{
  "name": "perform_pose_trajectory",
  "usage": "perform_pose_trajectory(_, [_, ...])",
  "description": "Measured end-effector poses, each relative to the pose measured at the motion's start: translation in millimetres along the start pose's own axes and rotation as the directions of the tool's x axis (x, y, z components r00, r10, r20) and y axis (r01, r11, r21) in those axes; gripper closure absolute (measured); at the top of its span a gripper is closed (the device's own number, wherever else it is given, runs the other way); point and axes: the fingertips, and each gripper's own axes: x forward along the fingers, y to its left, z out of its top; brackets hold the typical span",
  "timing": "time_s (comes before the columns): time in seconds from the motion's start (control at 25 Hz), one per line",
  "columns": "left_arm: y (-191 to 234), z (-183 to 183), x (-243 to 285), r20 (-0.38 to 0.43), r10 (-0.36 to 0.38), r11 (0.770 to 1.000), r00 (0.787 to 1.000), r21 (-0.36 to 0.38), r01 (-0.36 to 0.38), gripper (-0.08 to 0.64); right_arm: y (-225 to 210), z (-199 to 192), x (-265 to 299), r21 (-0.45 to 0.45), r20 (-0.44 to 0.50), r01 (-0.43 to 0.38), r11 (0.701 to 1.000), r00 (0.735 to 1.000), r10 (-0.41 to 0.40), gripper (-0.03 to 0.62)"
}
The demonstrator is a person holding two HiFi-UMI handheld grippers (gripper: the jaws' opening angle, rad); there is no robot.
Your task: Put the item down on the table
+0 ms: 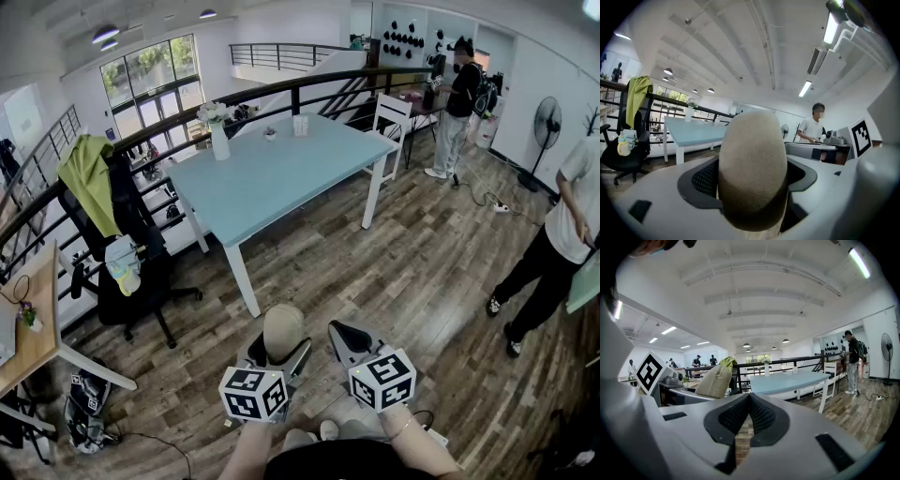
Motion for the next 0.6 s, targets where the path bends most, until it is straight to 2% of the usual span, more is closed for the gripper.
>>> perform_pose_trajectory(0.6, [3.6, -7.1, -8.5, -0.022, -0.004, 1.000, 1.000, -0.009, 0.003, 0.164, 11.6, -4.0, 0.5, 0.012, -0.004, 0.000, 1.000, 1.000, 0.000, 0.598])
